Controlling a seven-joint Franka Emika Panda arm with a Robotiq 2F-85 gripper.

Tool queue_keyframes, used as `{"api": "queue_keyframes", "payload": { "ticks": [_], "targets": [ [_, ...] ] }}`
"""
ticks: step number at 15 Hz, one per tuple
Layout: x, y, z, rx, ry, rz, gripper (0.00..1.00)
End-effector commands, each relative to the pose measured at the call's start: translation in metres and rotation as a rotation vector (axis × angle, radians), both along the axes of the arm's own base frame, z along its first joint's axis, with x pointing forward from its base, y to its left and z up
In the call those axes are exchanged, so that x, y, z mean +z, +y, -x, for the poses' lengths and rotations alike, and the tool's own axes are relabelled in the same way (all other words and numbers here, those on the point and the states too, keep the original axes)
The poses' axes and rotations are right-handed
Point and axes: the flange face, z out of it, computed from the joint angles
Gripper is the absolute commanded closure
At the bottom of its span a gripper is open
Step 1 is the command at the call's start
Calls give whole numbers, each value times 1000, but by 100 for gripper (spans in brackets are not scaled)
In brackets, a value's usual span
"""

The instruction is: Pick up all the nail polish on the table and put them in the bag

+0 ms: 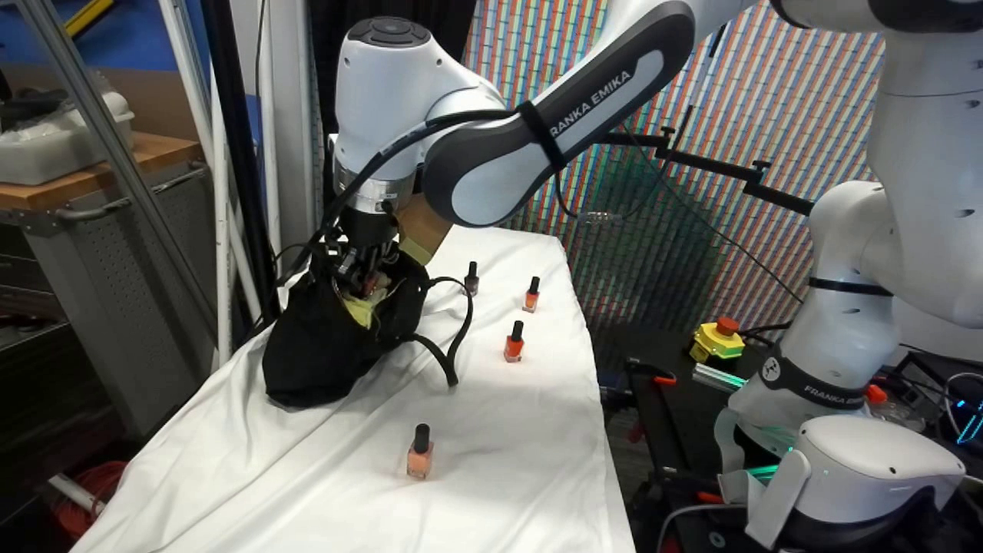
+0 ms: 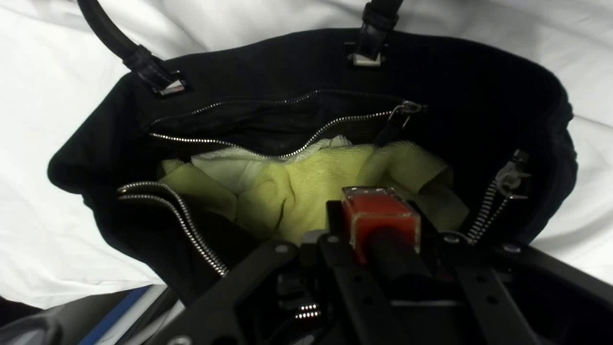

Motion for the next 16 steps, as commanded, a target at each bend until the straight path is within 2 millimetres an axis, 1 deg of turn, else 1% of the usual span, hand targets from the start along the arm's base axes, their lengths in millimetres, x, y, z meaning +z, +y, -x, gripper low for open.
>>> {"api": "queue_keyframes", "payload": {
  "ticks": [1,2,3,6,7,8,9,10,12,16],
  "targets": [
    [-2,-6,-25,-21,-7,32,84],
    [-4,-8,-27,-23,-5,34,34],
    [-5,-9,-28,-25,-7,33,34],
    [-4,-10,-28,-24,-10,39,16],
    [-3,-9,-26,-26,-6,36,8],
    [-2,-8,-24,-24,-5,39,3],
    [1,-6,-18,-19,11,37,0],
    [2,-3,-15,-15,17,40,0],
    [9,7,-2,-8,43,53,0],
    [24,35,36,10,106,68,0]
  ]
}}
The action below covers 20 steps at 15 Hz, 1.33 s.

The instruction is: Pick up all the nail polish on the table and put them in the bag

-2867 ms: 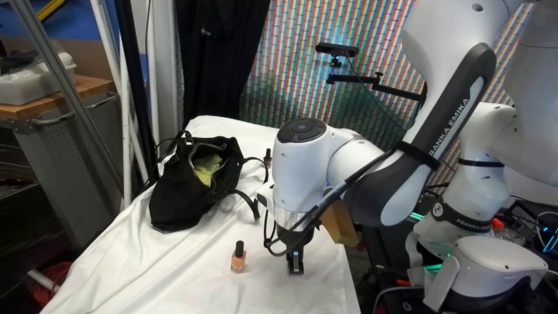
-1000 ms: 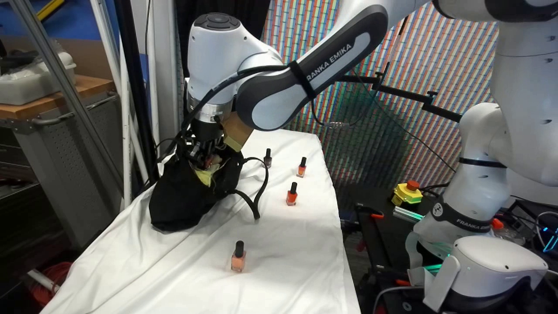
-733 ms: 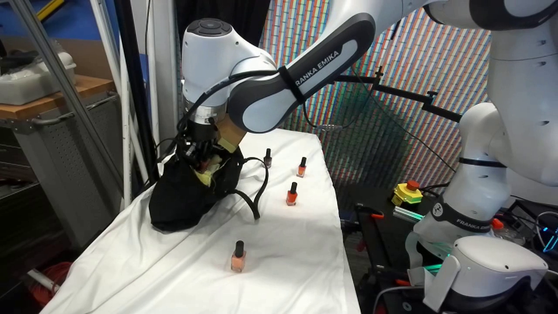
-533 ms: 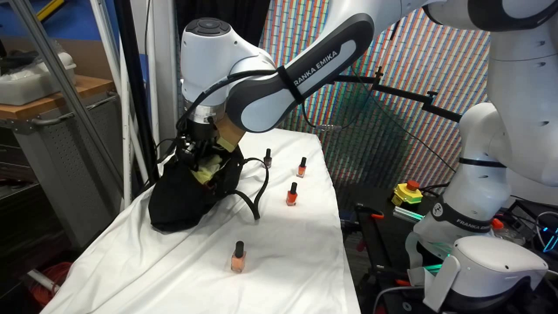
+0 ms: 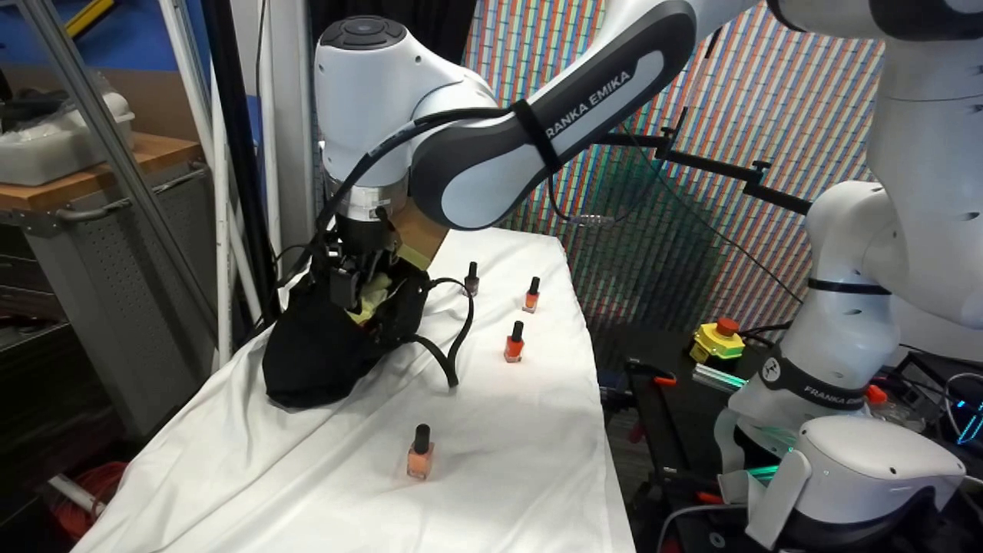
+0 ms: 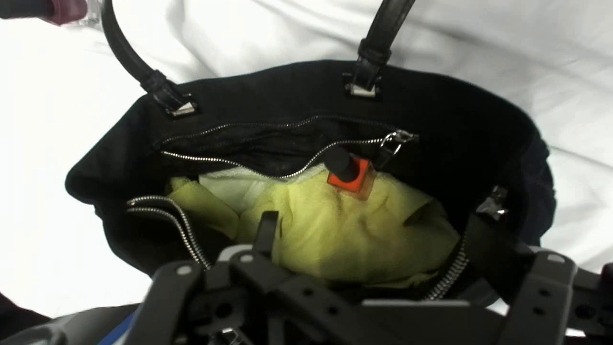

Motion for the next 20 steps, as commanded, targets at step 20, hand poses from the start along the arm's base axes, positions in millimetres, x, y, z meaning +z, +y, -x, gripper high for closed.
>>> {"api": "queue_keyframes", "payload": {
  "ticks": [20],
  "targets": [
    [-46,154,150,165,277,-191,0]
  ]
}}
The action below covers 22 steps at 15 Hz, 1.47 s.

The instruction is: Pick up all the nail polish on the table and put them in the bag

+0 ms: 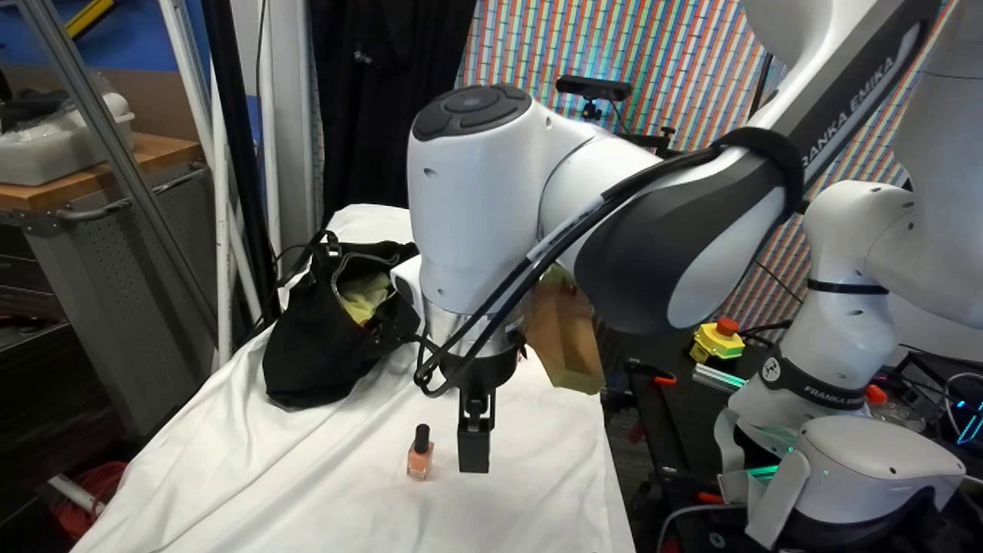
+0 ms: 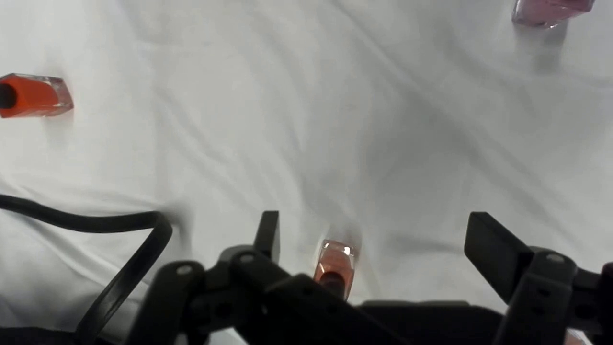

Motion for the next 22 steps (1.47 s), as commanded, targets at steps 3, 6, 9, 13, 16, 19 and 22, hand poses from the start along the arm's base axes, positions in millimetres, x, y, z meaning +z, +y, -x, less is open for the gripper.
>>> {"api": "queue_keyframes", "payload": {
  "ticks": [3,6,9,13,16,19,22],
  "targets": [
    [-28,-2,-10,-5,16,-79,0],
    [-44,-8,-17,7,14,-98,0],
    [-54,-16,-26,14,10,-101,0],
    [-59,-22,-37,27,4,-124,0],
    [-62,-23,-44,26,-2,-143,0],
    [-68,-24,-50,21,-18,-140,0],
    [-75,-26,-56,15,-23,-140,0]
  ]
}}
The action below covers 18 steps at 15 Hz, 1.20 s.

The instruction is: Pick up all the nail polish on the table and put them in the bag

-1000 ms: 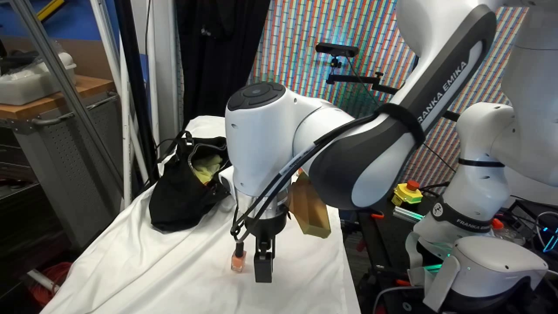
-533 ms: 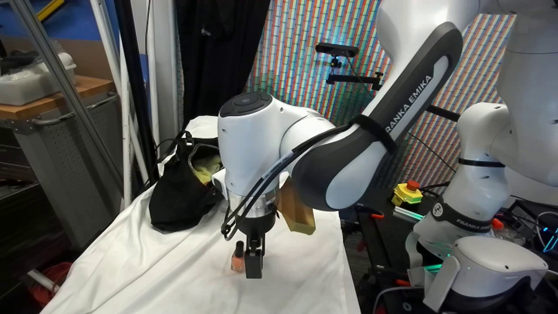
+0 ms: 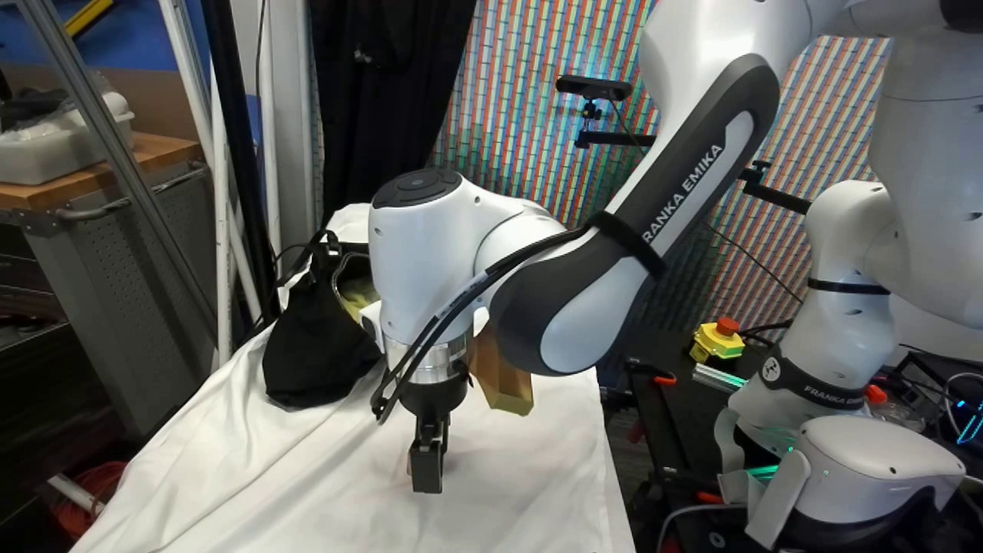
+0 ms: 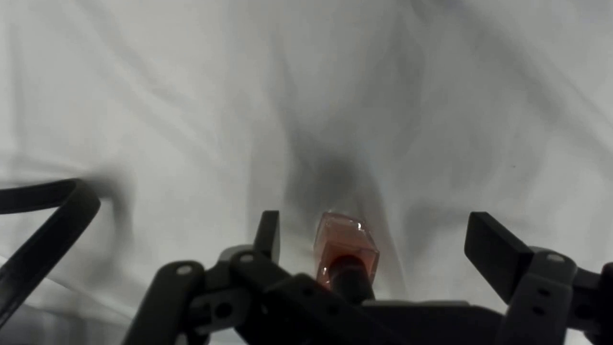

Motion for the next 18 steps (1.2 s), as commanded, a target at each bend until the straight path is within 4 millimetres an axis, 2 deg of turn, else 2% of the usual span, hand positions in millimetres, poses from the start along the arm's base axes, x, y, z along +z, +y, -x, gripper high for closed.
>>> {"api": "queue_keyframes", "payload": {
  "ticks": [1,6,12,18],
  "targets": [
    [-7,-1,-14,-1,-23,-17,0],
    [-17,-5,-20,-8,-24,-18,0],
    [-27,-8,-18,-6,-7,-13,0],
    [-27,-8,-20,-8,-10,-13,0]
  ]
}}
